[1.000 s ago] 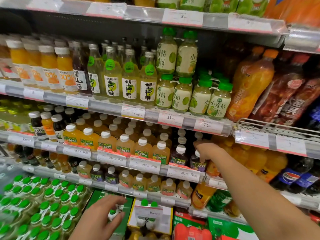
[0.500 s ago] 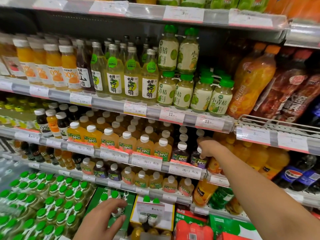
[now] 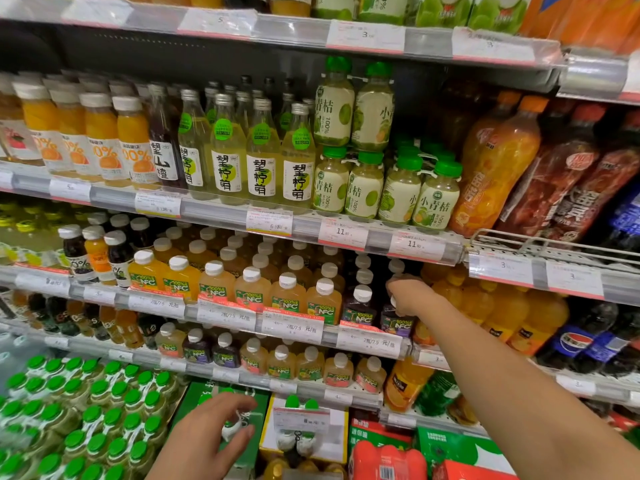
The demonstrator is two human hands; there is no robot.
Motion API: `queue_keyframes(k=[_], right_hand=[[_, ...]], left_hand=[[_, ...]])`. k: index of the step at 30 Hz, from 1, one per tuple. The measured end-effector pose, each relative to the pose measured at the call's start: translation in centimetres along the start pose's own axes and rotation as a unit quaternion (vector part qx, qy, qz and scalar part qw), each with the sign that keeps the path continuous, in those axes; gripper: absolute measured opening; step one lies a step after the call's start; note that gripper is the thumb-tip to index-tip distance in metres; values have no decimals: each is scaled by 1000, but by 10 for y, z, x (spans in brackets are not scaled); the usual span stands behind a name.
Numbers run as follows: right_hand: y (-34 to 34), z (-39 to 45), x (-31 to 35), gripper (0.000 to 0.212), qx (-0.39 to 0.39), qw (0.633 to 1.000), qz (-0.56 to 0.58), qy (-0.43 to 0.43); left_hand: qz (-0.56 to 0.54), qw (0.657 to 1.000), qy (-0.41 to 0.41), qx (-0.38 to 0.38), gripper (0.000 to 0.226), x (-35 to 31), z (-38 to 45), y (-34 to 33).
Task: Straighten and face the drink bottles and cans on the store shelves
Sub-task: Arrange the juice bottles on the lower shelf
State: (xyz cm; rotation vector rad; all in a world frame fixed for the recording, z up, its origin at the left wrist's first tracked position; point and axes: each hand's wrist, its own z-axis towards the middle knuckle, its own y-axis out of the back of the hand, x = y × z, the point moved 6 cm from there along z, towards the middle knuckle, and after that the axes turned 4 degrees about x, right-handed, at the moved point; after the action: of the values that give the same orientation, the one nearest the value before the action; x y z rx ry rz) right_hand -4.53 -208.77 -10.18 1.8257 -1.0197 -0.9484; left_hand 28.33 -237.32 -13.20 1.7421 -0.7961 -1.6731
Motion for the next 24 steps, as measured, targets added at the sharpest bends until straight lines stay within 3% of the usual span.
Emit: queue_keyframes(k=[6, 12, 16, 18, 24], right_hand=[[2, -3, -2, 36, -3, 1000, 11, -1], [5, -1, 1, 49, 9, 999, 48, -23], [22, 2, 16, 64, -91, 992, 86, -8], [22, 6, 29, 69, -102, 989, 106, 9], [16, 13, 48, 50, -56, 990, 130, 30]], left_hand=[[9, 1000, 4, 10, 26, 13, 7, 6], [7, 1000, -1, 25, 24, 24, 13, 12], [2, 1000, -3, 27, 26, 33, 14, 16], [-1, 1000, -5, 29, 27, 35, 14, 18], [-2, 1000, -1, 16, 26, 42, 15, 26]])
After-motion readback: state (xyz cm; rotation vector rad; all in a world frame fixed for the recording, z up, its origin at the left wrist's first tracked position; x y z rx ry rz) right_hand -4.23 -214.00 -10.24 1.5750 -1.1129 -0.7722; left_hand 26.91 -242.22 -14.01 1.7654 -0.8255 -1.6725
